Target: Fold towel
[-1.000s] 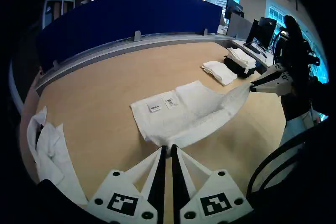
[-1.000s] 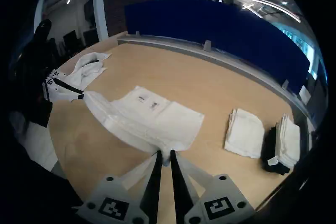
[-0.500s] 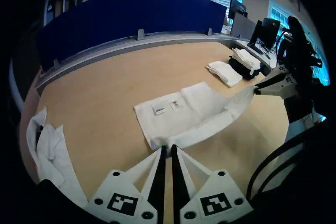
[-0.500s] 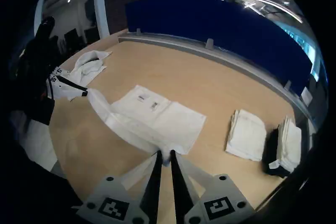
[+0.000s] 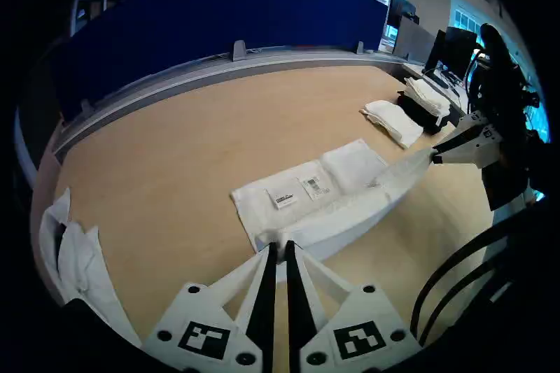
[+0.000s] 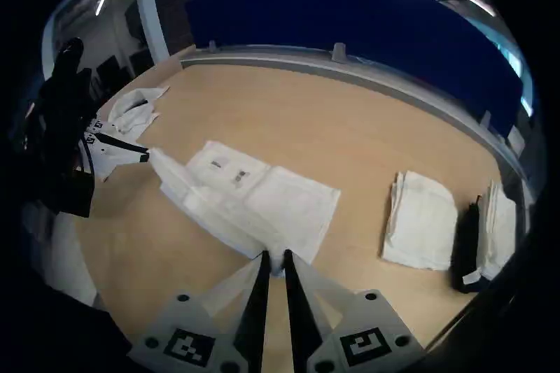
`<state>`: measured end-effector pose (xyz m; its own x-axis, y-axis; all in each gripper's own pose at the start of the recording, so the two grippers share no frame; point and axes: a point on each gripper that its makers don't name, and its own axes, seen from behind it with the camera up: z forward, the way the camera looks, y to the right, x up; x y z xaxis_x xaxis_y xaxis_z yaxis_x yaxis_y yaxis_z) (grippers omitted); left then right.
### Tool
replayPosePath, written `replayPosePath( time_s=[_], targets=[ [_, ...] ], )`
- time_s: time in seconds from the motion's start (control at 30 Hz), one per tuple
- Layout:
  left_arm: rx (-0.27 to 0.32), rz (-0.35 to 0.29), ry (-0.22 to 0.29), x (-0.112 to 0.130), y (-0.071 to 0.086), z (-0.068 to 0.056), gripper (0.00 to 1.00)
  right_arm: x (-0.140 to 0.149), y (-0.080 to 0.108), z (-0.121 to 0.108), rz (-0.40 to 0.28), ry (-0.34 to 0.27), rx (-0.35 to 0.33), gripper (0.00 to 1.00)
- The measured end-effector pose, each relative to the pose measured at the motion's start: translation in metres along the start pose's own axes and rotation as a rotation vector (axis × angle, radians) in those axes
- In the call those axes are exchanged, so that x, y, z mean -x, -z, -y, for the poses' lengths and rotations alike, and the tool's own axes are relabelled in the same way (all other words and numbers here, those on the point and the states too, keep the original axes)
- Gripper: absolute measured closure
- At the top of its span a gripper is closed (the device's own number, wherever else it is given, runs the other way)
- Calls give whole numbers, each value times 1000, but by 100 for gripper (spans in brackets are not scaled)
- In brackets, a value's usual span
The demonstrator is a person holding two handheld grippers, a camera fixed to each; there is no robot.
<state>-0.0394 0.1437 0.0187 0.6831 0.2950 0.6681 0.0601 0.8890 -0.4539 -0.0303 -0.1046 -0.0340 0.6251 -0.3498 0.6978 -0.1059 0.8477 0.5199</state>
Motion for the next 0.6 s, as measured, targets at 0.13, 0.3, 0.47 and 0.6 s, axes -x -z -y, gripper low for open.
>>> replayPosePath(
  time_s=[0.13,0.3,0.47,0.6],
  targets=[
    [-5,7,-13,-3,-18,7,91,0,-14,-7,19,-16,3,85],
    [-3,27,-18,-2,-37,11,91,-1,-29,-18,44,-15,11,85],
    [1,46,-23,4,-50,14,91,3,-45,-24,70,-17,12,85],
    [-2,58,-29,8,-57,15,91,6,-53,-27,81,-23,15,85]
  ],
)
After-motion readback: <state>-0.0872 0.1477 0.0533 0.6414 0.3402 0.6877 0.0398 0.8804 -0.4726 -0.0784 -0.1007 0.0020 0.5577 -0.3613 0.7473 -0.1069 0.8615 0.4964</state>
